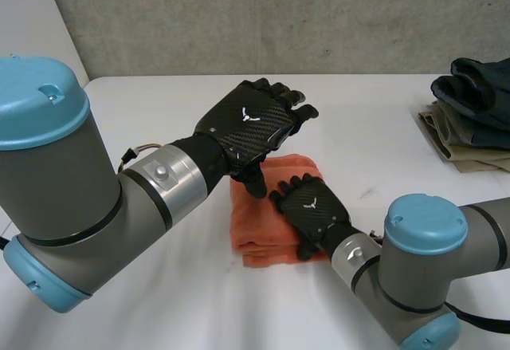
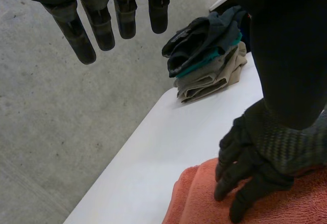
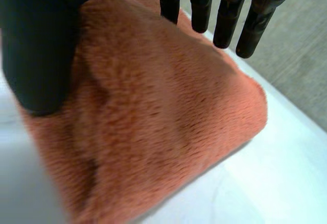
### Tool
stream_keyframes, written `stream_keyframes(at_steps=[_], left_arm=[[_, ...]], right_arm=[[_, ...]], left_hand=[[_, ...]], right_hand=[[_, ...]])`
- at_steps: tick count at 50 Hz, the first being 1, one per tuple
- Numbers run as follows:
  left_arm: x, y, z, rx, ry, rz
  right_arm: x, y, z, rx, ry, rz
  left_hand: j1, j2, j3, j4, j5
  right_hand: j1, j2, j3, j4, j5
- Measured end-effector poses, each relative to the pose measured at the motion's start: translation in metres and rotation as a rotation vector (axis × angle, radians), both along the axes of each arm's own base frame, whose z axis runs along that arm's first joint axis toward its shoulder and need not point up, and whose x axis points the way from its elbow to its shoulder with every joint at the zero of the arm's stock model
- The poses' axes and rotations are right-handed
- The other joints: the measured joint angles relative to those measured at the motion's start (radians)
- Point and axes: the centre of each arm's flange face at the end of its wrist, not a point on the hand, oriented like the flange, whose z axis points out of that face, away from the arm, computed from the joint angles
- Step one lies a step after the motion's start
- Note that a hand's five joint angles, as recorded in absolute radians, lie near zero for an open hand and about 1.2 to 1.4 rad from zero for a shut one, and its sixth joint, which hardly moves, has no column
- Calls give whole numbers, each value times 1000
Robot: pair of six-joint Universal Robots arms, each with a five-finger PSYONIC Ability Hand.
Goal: Fold the laundry.
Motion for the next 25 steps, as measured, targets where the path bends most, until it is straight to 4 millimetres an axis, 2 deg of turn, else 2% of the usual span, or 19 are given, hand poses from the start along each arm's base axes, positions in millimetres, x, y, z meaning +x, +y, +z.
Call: stream_keyframes(at_steps=[1,9,17,21,25], left_arm=[[0,0,0,0,0,1],[0,-1,0,1,-1,3],[0,-1,-1,3,-1,3],[0,0,-1,5,-2,3],[1,0,-1,5,-2,2]], right_arm=[[-1,3,1,16,9,3],[-5,8,4,51,24,8],[2,-5,-5,38,31,1],[6,-12,-9,33,30,-1],[9,-16,-10,27,26,-1]], left_hand=[[0,0,0,0,0],[0,0,0,0,0],[0,0,0,0,0],[0,0,0,0,0],[0,0,0,0,0]], right_hand=[[-45,-52,-55,-39,-37],[-54,-57,-60,-42,-44],[-42,-48,-39,-35,-16],[87,126,129,119,28],[114,181,186,183,31]])
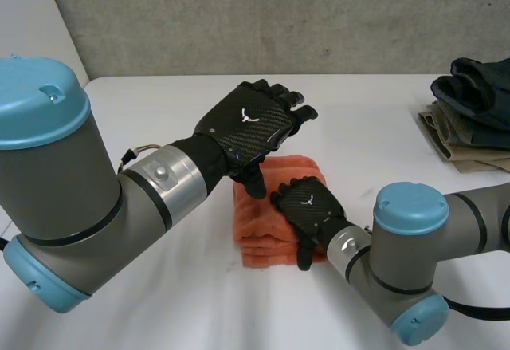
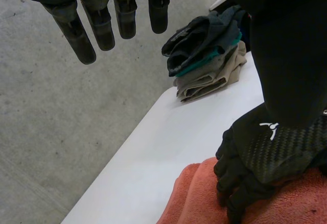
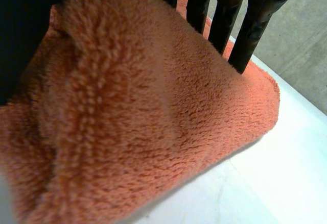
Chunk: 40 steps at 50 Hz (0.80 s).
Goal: Fold the laundry.
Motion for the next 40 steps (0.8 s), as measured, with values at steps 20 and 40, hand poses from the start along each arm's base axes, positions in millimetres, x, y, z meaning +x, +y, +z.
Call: stream_keyframes(at_steps=[20,40], left_arm=[[3,-4,1,0,1,12],[12,-14,7,-14,12,49]], right_arm=[[14,-21,6,-46,-32,-2],[23,-38,11,-93,-43,-3]], left_hand=[[0,0,0,0,0],[0,0,0,0,0]], right_hand=[[87,54,57,55,140],[344,385,382,364,476]])
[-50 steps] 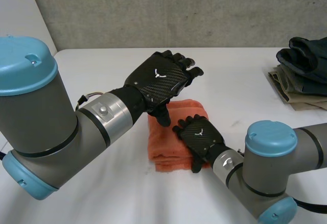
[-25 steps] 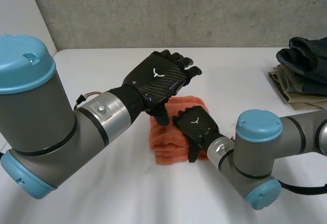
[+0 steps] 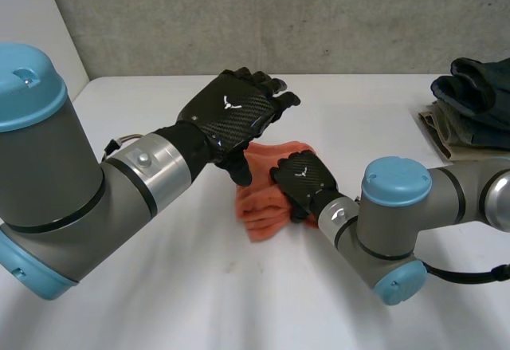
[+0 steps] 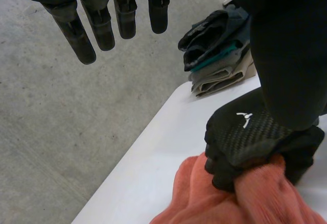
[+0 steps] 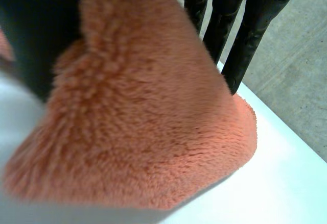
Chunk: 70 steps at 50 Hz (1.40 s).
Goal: Fold the laundry.
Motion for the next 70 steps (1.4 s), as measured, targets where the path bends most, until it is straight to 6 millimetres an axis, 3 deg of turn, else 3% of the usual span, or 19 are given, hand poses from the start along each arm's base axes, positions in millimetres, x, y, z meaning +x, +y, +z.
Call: stream_keyframes(at_steps=[4,9,13,14,19,21,25,27,29,32,36,41,45,47,48,49,56,63,70], left_arm=[[0,0,1,1,3,1],[2,-1,4,-4,10,6],[8,-4,15,-19,35,27],[8,-4,15,-19,35,27],[18,-9,28,-23,78,58],[20,-11,32,-21,93,67],[23,-12,35,-17,108,75],[24,-11,36,-16,112,76],[24,-11,36,-15,112,76],[24,-11,34,-11,110,75],[23,-10,31,-4,105,72],[23,-8,28,5,98,69],[23,-7,23,17,91,67],[23,-7,22,18,90,67],[23,-6,20,25,86,66],[23,-6,19,27,85,66],[23,-6,16,34,80,67],[23,-5,17,29,82,69],[23,-4,20,21,85,67]], right_arm=[[2,-6,5,-24,-7,-8],[5,-18,20,-77,-31,-26],[-2,-62,64,-223,-89,-85],[-2,-62,64,-223,-89,-85],[-25,-114,124,-412,-158,-141],[-49,-147,167,-545,-202,-182],[-86,-178,213,-673,-250,-239],[-110,-193,232,-722,-276,-274],[-125,-200,240,-741,-289,-294],[-166,-218,251,-764,-308,-338],[-205,-233,246,-758,-303,-365],[-254,-248,218,-725,-280,-379],[-292,-257,171,-646,-278,-354],[-296,-257,166,-635,-279,-351],[-317,-257,134,-567,-282,-331],[-323,-255,124,-545,-282,-325],[-357,-243,81,-443,-277,-319],[-376,-238,76,-414,-308,-328],[-383,-235,100,-425,-393,-297]], left_hand=[[0,0,0,0,0],[0,0,0,0,0],[0,0,0,0,0],[0,0,0,0,0],[0,0,0,0,0],[0,0,0,0,0],[0,0,0,0,0],[0,0,0,0,0],[0,0,0,0,0],[0,0,0,0,0],[0,0,0,0,0],[0,0,0,0,0],[0,0,0,0,0],[0,0,0,0,0],[0,0,0,0,0],[0,0,0,0,0],[0,0,0,0,0],[0,0,0,0,0],[0,0,0,0,0]], right_hand=[[159,296,268,320,271],[159,296,275,331,272],[175,296,276,331,272],[175,296,276,331,272],[176,296,284,342,272],[176,296,288,346,272],[176,296,288,346,272],[176,296,288,346,272],[176,296,288,346,272],[176,296,288,347,272],[176,296,288,347,272],[176,296,287,347,272],[176,296,287,347,272],[176,296,287,347,272],[176,296,287,347,272],[176,296,287,347,272],[176,296,287,349,306],[176,296,287,353,308],[176,296,287,353,308]])
